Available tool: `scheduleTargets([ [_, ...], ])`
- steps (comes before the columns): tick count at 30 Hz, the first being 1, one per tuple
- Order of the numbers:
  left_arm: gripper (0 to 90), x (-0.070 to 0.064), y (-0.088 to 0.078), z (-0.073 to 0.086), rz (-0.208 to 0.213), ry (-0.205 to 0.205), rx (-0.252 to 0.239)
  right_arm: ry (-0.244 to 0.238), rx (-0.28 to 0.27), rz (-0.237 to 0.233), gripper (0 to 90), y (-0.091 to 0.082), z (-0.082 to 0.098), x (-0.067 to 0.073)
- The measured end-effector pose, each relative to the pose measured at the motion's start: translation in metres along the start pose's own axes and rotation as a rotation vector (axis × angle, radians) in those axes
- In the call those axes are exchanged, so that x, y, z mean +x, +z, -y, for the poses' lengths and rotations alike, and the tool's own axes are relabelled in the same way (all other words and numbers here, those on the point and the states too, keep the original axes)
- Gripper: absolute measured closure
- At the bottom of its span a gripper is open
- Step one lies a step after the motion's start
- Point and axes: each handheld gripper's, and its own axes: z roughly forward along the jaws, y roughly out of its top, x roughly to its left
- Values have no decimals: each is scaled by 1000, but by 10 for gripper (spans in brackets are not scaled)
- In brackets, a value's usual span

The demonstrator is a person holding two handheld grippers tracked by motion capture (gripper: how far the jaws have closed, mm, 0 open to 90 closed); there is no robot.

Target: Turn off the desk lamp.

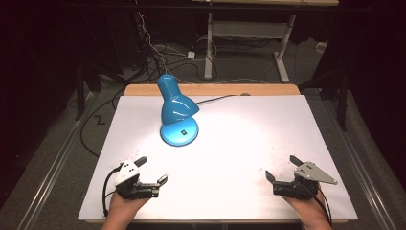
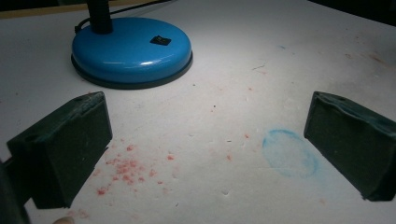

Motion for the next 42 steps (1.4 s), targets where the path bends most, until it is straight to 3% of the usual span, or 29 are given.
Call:
scheduleTargets([
  [20, 223, 1, 3, 2, 10, 3, 20, 4, -1, 3, 15, -1, 0, -1],
  [25, 364, -1, 6, 2, -9, 5, 28, 5, -5, 5, 17, -1, 0, -2],
  [37, 687, 5, 5, 4, 0, -42, 36, 5, -5, 6, 18, -2, 0, -1],
  [41, 722, 7, 6, 4, 13, -49, 49, 3, -7, 6, 18, -2, -1, -1],
  [42, 769, 8, 6, 5, 19, -51, 51, 3, -8, 6, 18, -2, -1, -1],
])
